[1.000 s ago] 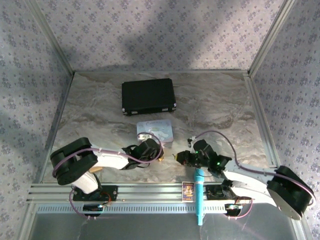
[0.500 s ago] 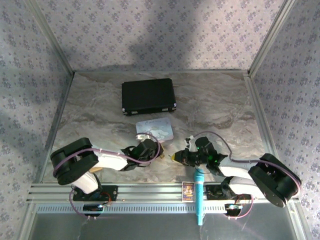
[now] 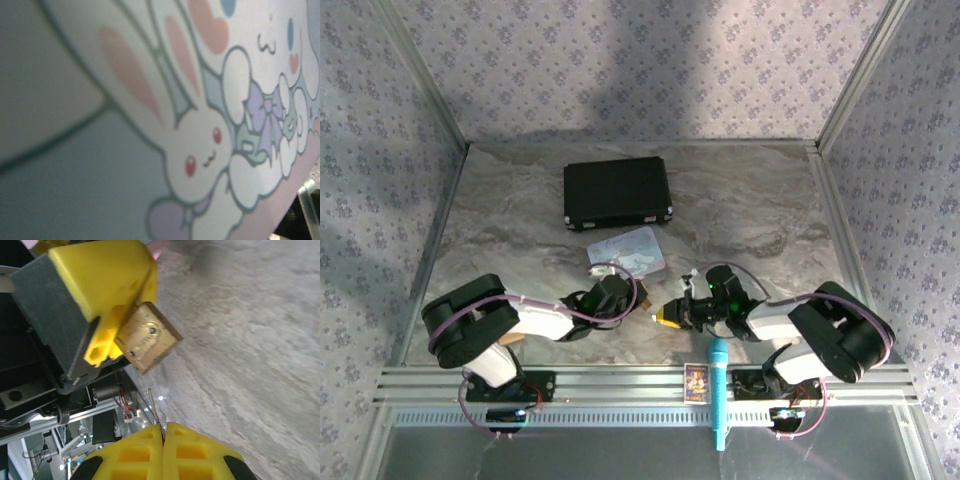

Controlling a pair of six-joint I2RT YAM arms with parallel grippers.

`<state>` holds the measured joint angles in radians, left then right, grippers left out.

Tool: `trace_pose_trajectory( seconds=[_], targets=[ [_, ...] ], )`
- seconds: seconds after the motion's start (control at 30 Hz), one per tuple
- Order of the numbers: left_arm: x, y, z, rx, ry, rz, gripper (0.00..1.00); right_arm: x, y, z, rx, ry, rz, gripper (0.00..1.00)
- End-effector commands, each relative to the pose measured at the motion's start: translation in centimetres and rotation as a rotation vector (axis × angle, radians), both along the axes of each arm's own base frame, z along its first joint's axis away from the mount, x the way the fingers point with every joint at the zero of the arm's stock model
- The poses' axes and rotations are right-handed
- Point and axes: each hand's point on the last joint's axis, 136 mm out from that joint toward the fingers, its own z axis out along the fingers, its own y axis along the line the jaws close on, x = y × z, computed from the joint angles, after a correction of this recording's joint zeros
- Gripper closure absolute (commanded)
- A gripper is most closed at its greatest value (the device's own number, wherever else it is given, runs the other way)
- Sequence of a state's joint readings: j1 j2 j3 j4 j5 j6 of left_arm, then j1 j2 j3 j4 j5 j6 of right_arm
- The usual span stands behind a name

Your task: Unlock the padlock with the key

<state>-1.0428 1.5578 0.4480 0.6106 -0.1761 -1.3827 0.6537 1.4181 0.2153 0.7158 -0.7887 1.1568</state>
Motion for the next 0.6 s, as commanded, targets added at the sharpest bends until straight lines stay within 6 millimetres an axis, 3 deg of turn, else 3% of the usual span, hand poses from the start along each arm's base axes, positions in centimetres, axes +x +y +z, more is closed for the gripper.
trace_pose_trajectory(
  seconds=[0.0,0.2,0.37,0.57],
  targets=[
    [-0.2,-1.0,1.6,-0.103,0.027,-0.006,1.0,0.7,0.7,1.4,0.047,-0.02,0.018,1.0],
    [-0.2,-1.4,2.9,-0.088,0.019,-0.032,1.0,1.2,0.7,0.8,0.047,-0.003,0.005,1.0],
    [0.3,-0.5,2.9,-0.076,0.017,-0.002,1.0,1.0,-0.1,0.3,0.043,0.001,-0.017,1.0],
    [0.7,-0.8,3.3,-0.084,0.007,0.001,1.0,0.3,0.0,-0.2,0.019,0.009,0.003,1.0]
  ],
)
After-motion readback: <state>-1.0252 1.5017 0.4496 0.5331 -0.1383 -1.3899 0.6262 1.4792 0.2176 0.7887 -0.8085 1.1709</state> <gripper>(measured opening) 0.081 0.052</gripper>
